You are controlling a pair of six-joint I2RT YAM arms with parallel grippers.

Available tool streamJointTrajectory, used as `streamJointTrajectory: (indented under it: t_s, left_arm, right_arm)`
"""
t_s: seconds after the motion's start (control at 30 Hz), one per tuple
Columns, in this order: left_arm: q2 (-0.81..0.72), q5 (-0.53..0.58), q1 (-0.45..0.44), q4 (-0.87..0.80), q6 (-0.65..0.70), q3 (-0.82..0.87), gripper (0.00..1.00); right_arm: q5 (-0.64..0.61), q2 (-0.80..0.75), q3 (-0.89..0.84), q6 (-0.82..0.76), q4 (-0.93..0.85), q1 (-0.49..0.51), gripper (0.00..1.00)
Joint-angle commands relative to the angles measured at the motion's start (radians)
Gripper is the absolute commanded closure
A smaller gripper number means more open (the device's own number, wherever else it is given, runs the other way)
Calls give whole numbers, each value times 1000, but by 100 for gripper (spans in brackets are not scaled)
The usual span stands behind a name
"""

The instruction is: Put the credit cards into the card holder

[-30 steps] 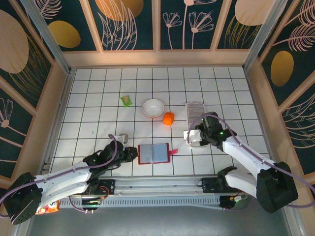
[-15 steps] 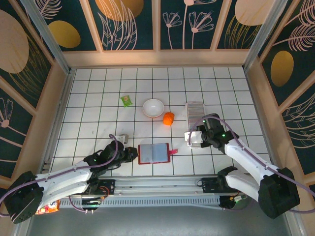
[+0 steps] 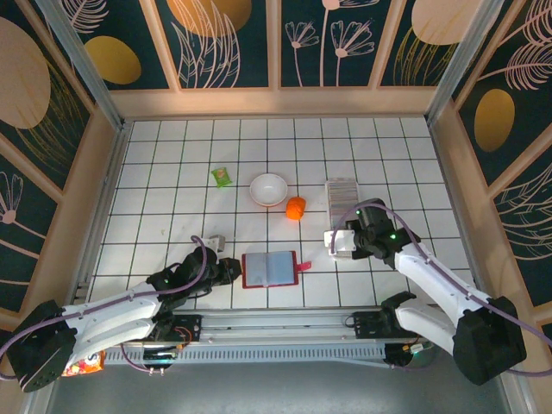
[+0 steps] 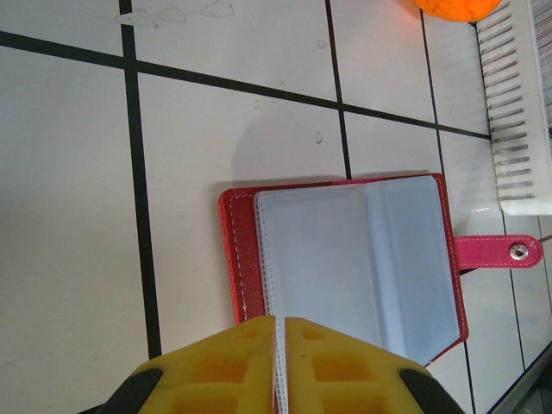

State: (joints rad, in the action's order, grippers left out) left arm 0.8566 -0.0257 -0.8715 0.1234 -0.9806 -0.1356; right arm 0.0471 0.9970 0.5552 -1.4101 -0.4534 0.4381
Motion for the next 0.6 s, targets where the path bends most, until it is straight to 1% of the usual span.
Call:
streamJointTrajectory:
  t_s: [0.0,0.33,0.43,0.57]
  left_arm:
    - [1,-9,-6,15,-7,-2,89]
    - [13,-15,-6,28,-10,1,89]
    - [25,-22,-6,35,-10,-1,90]
    - [29,-25,-6,42,-12,1,90]
  right_arm:
    - [-2,-24,69,29,-6,-1,100]
    - [36,-59,110,86,-98,2,100]
    - [45,-63,93,103,-85,2,100]
    - [28,-55,40,109,-18,7,99]
